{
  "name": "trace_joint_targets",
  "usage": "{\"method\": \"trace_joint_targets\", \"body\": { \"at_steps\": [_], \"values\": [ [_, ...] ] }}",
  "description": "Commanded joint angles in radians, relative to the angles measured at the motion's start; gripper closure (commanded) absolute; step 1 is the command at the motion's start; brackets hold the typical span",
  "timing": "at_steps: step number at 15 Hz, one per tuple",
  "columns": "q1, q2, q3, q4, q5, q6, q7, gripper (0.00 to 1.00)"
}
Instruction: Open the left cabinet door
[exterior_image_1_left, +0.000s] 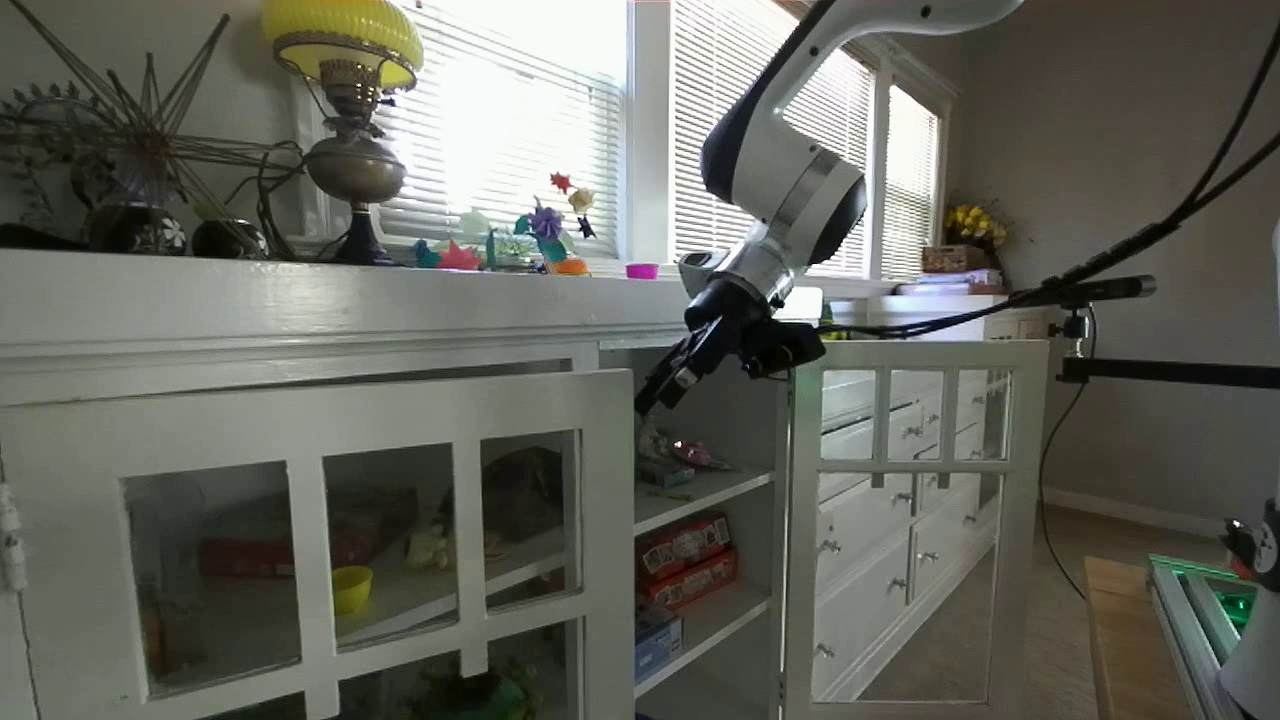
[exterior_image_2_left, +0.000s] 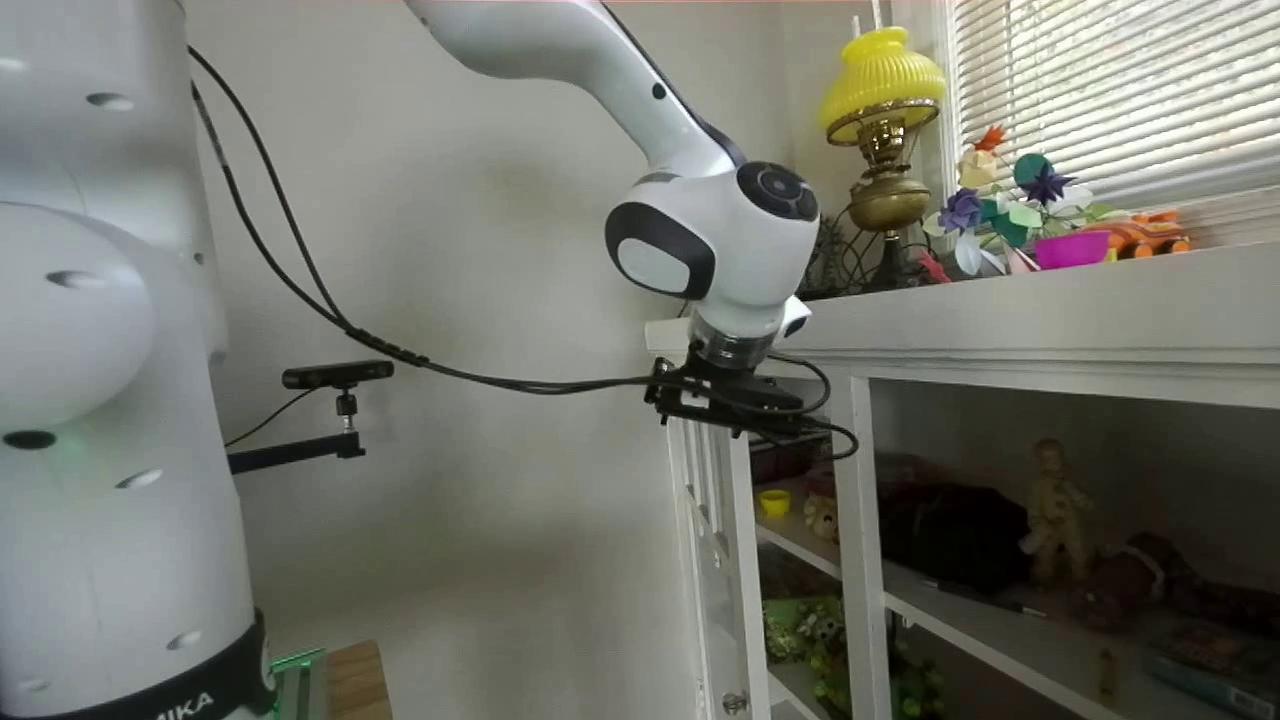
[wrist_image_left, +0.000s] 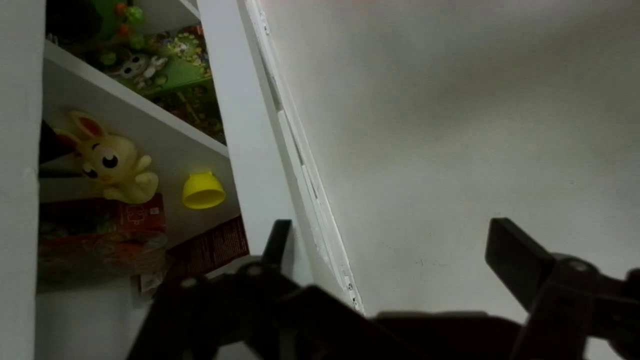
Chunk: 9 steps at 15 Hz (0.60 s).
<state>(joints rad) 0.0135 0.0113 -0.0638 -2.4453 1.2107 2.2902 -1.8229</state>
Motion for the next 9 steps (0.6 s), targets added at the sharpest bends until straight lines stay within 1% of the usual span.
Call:
{"method": "trace_joint_targets", "body": {
  "at_steps": [1, 6, 8, 9],
  "values": [
    [-0.027, -0.154, 0.005, -0.099, -0.132, 0.017, 0.187, 0.0],
    [-0.083, -0.289, -0.015, -0.165, -0.313, 0.003, 0.39, 0.0],
    [-0.107, -0.324, -0.027, -0.184, -0.359, 0.034, 0.457, 0.0],
    [-0.114, -0.326, -0.033, -0.187, -0.363, 0.061, 0.482, 0.0]
  ]
}}
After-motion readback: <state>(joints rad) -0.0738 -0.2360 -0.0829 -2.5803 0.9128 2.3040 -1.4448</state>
